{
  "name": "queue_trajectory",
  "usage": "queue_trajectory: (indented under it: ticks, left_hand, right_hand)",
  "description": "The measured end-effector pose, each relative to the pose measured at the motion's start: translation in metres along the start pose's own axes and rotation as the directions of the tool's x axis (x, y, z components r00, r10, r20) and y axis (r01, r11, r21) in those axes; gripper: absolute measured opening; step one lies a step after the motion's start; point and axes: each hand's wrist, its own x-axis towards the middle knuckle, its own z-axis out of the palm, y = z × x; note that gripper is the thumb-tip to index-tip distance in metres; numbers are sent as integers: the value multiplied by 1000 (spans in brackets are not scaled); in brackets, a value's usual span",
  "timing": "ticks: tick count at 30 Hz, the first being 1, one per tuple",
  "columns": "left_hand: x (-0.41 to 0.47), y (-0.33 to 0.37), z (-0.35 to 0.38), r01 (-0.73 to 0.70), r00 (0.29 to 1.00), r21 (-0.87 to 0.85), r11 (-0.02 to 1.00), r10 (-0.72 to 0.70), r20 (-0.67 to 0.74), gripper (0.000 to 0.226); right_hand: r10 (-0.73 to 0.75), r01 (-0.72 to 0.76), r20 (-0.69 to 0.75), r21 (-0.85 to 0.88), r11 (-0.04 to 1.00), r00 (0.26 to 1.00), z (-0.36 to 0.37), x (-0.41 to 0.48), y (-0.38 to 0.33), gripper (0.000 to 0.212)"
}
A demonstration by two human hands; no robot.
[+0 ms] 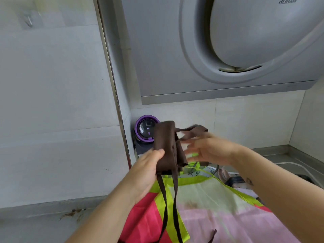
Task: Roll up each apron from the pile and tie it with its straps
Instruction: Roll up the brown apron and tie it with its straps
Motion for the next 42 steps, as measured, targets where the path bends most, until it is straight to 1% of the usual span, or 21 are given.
queue_trajectory:
  ticks: [2,3,5,7,9,10,12,13,14,16,18,20,23,26,28,30,32,35,38,40,42]
  left_hand:
    - [6,11,-1,-73,994,105,992,81,-72,42]
    - [10,14,-3,-100,990,147,984,114,-87,48]
    - [15,23,-2,-156,975,234,960,187,-118,41]
    - [19,31,1,-203,955,315,927,258,-145,41]
    - [22,38,3,-220,933,346,912,301,-198,47]
    - [21,41,4,-219,925,349,911,308,-223,46]
    - [19,48,10,-244,917,308,920,322,-236,37]
    - [19,51,13,-270,912,261,927,333,-238,36]
    - [19,54,16,-290,913,187,939,330,-240,38]
    - [19,57,21,-312,926,-10,950,302,-225,37]
    - [16,60,21,-298,943,-142,944,269,-194,24]
    - [13,61,18,-244,967,-251,937,216,-135,20]
    - [15,56,15,-209,977,-309,928,183,-113,36]
    - [20,51,11,-299,951,-222,928,270,-154,29]
    - [23,47,3,-378,912,26,925,377,-163,34]
    - [23,44,-3,-405,879,319,857,461,-122,38]
    - [21,39,-2,-399,875,464,791,480,-66,39]
    - [16,33,4,-392,892,508,767,453,4,43]
    - [12,30,4,-397,906,479,783,419,67,44]
    - [8,31,4,-407,910,450,794,395,126,44]
    - [5,32,4,-410,912,437,801,367,182,44]
  right_hand:
    - [209,-176,113,-250,952,971,8,-9,3,19]
    - [222,-167,95,-397,903,971,13,-11,7,13]
    - [-25,-13,-63,-543,840,998,30,-14,8,9]
    - [-250,155,-182,-420,894,951,48,-20,1,11]
    - [-273,220,-118,-337,916,955,67,-26,-3,8]
    - [-257,205,-78,-402,892,963,73,-27,-1,22]
    - [-245,167,-64,-565,808,967,81,-23,8,49]
    - [-273,169,-93,-586,792,958,84,-20,11,53]
    - [-298,185,-118,-557,810,947,87,-18,10,50]
    - [-323,237,-147,-418,877,935,89,-13,5,31]
    - [-312,258,-169,-279,925,935,82,-9,3,21]
    - [-308,243,-176,-313,918,935,76,-9,1,26]
    - [-282,202,-212,-332,921,936,72,-13,-3,26]
    - [-154,104,-153,-292,951,976,65,-21,-8,27]
    - [-113,89,-81,-254,963,990,57,-30,-18,30]
    - [-104,98,-31,-152,984,994,49,-37,-35,31]
    - [-116,117,8,-49,992,993,42,-42,-53,30]
    - [-181,181,7,9,984,984,38,-45,-75,28]
    - [-245,248,-125,10,969,961,31,-43,-92,27]
    - [-282,281,-189,-37,959,940,26,-43,-102,24]
    - [-333,310,-185,-145,940,925,22,-45,-110,25]
